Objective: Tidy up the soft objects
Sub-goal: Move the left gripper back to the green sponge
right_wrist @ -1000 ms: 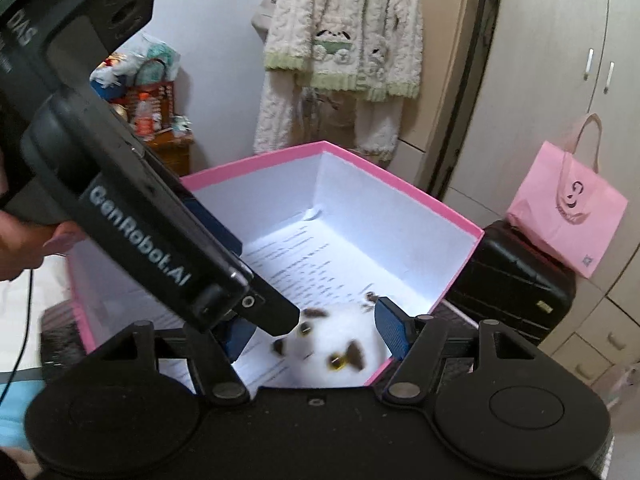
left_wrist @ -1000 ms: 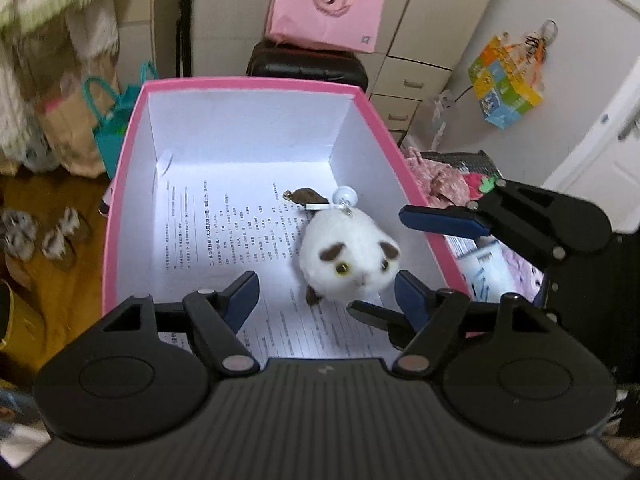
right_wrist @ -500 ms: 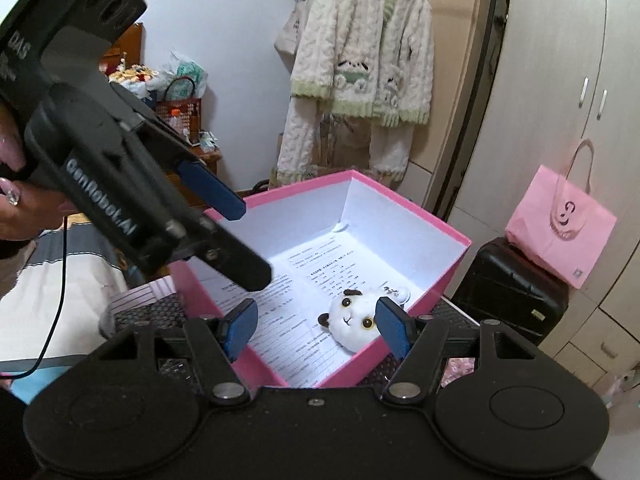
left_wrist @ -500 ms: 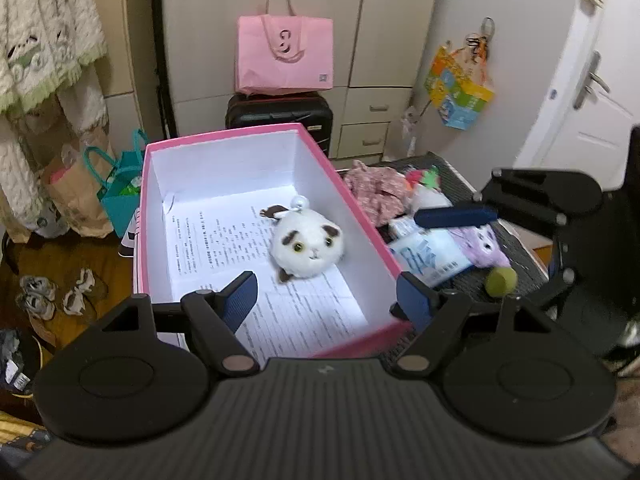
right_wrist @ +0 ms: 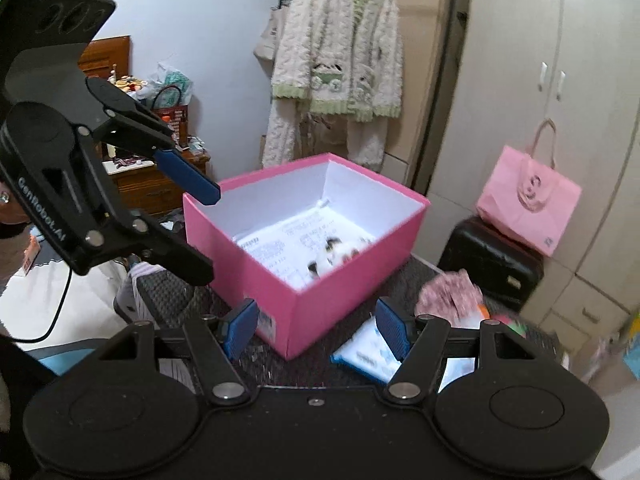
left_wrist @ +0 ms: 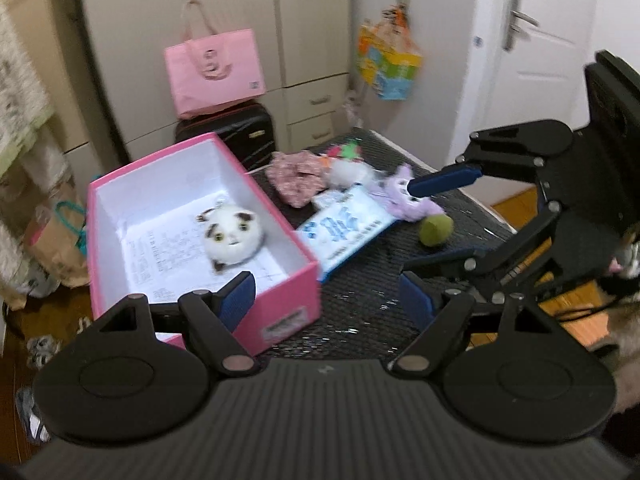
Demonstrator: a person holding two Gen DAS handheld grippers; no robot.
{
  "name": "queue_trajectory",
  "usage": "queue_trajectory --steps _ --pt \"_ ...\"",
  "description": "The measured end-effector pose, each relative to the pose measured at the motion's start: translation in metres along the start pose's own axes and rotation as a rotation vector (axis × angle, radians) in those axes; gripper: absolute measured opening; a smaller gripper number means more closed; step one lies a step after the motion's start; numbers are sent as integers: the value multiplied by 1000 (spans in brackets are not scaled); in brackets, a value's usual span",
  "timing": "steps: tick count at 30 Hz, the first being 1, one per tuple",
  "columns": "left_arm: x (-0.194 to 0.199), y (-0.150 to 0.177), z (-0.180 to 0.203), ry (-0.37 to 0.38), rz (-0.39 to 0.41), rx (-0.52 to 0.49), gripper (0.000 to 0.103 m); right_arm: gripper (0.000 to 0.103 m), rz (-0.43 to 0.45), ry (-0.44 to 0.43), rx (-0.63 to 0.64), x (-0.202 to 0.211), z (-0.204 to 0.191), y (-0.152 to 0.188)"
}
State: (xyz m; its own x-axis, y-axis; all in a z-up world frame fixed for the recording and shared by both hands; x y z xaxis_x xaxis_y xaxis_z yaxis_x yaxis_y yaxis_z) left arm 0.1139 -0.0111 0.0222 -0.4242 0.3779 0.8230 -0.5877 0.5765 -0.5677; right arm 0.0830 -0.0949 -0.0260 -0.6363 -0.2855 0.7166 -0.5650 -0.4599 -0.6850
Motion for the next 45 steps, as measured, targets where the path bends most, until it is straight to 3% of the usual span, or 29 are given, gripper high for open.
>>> queue_trajectory --steps 9,14,28,32,41,45 --pt "-35 -8 46 57 -58 -104 78 70 -35 64 -127 10 36 56" --pt "-61 -17 64 100 -80 -128 78 70 -67 58 -207 -1 58 86" --pt "-135 -38 80 71 -118 -91 78 70 -156 72 -302 -59 105 134" --pt "-148 -45 79 76 -101 -66 78 70 -157 76 -298 -69 110 138" --pt "-176 -61 105 261 -52 -25 78 71 -143 70 -304 -52 136 151" --pt "-191 -66 113 239 -4 -14 78 71 -115 61 -326 -37 155 156"
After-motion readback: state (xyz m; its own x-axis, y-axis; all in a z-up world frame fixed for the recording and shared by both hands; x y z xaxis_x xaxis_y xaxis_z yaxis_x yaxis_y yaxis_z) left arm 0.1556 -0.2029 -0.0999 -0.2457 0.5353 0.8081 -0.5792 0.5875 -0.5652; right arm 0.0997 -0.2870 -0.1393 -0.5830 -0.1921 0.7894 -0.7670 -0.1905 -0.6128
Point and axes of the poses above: each gripper's, at about its wrist camera, not at the fingertips, and x roughly against the way its jaws point, z to its right, y to its underside, the point moved 7 cm from there along -x, roughly the way its jaws point, and after that the axes turned 12 degrees about -z, right-handed, at the moved point
